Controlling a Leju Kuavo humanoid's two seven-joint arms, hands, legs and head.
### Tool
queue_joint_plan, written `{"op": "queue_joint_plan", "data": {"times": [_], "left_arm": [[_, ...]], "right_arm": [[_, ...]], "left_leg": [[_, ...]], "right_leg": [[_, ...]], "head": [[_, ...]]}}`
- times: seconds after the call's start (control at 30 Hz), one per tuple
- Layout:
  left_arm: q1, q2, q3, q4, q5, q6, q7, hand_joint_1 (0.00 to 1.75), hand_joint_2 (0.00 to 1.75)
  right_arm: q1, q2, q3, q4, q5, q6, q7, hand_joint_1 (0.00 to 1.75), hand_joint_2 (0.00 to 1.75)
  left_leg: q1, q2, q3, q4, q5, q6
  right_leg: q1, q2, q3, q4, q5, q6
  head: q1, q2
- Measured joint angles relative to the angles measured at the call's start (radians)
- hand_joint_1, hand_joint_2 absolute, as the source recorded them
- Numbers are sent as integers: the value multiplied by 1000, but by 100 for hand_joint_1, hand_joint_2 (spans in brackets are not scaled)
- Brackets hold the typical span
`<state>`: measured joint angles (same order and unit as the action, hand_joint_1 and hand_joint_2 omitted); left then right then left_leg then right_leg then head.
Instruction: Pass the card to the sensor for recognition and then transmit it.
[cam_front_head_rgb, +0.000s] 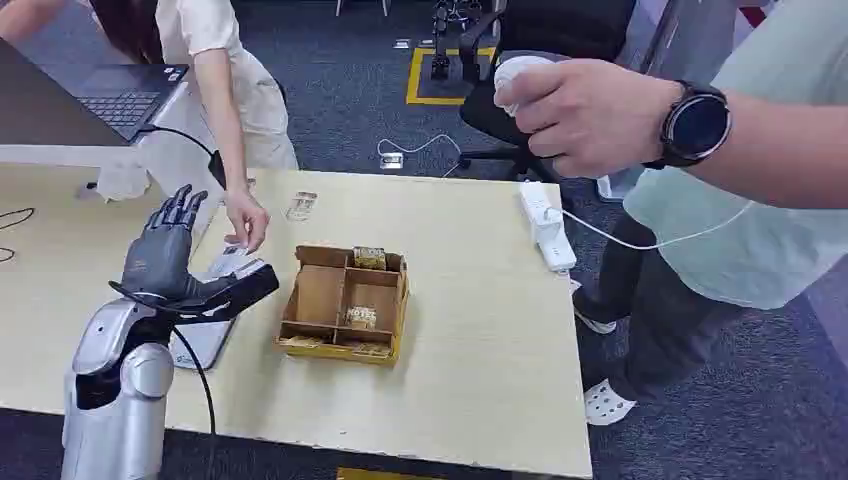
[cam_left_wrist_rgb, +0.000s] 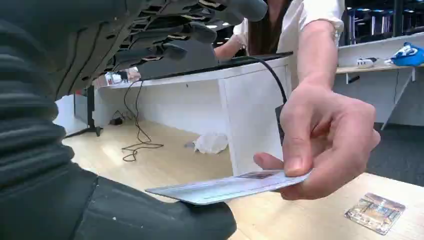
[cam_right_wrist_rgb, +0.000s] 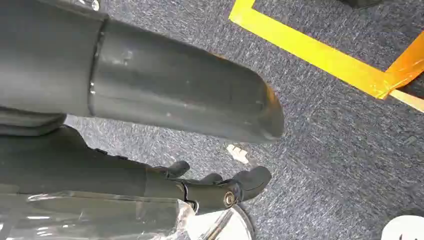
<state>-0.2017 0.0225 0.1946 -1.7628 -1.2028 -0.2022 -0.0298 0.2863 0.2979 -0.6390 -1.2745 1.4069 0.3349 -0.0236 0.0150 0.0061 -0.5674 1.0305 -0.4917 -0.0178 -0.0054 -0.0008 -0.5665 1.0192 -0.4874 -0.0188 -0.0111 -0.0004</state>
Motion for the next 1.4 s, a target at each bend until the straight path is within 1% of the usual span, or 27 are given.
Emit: {"op": "queue_joint_plan", "data": {"times": [0.27, 0.3, 0.33, 0.37, 1.4], "left_arm": [[0, 0, 0, 0, 0, 0, 0, 0, 175], [0, 0, 0, 0, 0, 0, 0, 73, 175], [0, 0, 0, 0, 0, 0, 0, 164, 175], [0, 0, 0, 0, 0, -1, 0, 175, 175], [6, 12, 6, 0, 3, -8, -1, 175, 175]], "right_arm": [[0, 0, 0, 0, 0, 0, 0, 0, 0], [0, 0, 0, 0, 0, 0, 0, 0, 0], [0, 0, 0, 0, 0, 0, 0, 0, 0], [0, 0, 0, 0, 0, 0, 0, 0, 0], [0, 0, 0, 0, 11, -4, -4, 0, 0]], "left_leg": [[0, 0, 0, 0, 0, 0], [0, 0, 0, 0, 0, 0], [0, 0, 0, 0, 0, 0], [0, 0, 0, 0, 0, 0], [0, 0, 0, 0, 0, 0]], "right_leg": [[0, 0, 0, 0, 0, 0], [0, 0, 0, 0, 0, 0], [0, 0, 0, 0, 0, 0], [0, 0, 0, 0, 0, 0], [0, 0, 0, 0, 1, 0]], "head": [[0, 0], [0, 0], [0, 0], [0, 0], [0, 0]]}}
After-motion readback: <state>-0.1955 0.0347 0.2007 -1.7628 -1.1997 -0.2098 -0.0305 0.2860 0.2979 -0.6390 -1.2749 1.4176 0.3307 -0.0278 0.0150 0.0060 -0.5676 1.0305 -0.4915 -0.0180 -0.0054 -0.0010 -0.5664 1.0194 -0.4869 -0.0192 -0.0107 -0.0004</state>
